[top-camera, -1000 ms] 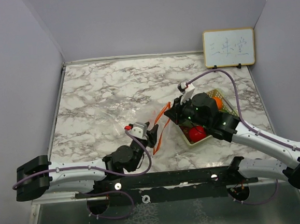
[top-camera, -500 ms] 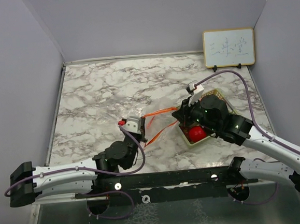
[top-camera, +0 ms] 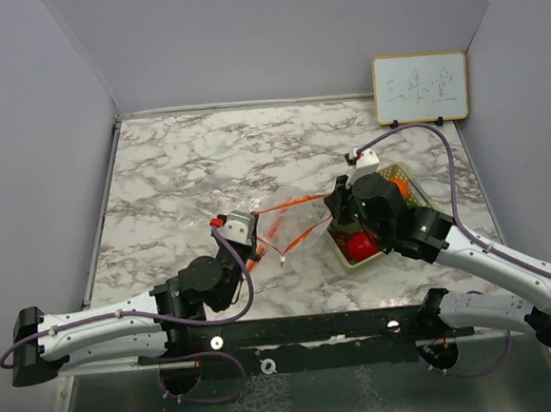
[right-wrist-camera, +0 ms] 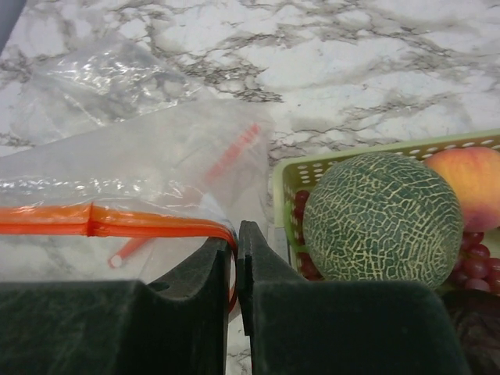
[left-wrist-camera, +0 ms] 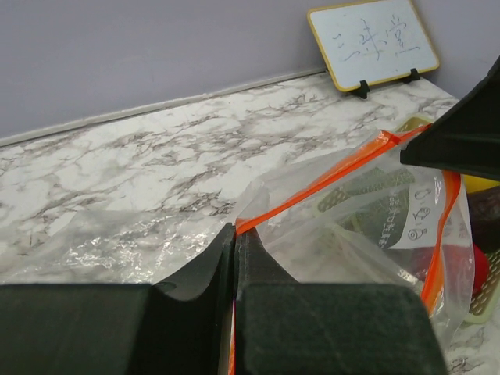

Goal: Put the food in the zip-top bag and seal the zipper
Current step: Open the zipper of the food storage bag.

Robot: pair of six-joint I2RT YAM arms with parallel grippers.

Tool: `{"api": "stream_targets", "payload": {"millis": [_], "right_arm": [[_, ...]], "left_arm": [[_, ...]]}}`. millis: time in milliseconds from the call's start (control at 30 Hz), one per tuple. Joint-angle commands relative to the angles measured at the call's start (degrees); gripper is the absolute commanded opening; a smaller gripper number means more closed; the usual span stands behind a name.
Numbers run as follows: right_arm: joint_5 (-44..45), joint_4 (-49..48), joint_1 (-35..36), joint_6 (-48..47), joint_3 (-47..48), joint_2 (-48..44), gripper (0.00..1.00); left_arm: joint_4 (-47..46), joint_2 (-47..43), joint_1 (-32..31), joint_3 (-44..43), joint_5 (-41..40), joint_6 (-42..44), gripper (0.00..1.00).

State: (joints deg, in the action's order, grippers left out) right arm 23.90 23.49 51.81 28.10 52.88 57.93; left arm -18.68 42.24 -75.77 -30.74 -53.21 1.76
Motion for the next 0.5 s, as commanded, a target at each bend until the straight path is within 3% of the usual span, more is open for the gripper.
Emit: {"api": "stream_targets", "payload": {"millis": [0, 100, 200, 300, 467], "right_arm": [[17.96, 10.07, -1.63, -0.48, 2.66, 3.11, 0.1], [13.12, 6.44, -1.63, -4.64, 2.52, 3.46, 0.2], [-8.68, -5.94, -1.63, -12.52, -0.82, 0.72, 0.35], [-22.53, -14.04, -1.64, -13.16, -3.26, -2.02, 0.5], [-28.95, -14.43, -1.63, -12.95, -2.12, -3.77, 0.76]], "left_arm": [[4.4, -4.45, 0.88, -2.45, -9.41, -0.47, 0.0], [3.76, -6.16, 0.88, -1.8, -9.18, -0.03, 0.0], [0.68, -6.29, 0.84, -0.85, -8.7, 1.87, 0.0], [-1.73, -5.02, 0.88, -0.68, -8.57, 3.51, 0.0], [-3.04, -2.45, 0.88, -1.44, -8.23, 5.01, 0.0]]}}
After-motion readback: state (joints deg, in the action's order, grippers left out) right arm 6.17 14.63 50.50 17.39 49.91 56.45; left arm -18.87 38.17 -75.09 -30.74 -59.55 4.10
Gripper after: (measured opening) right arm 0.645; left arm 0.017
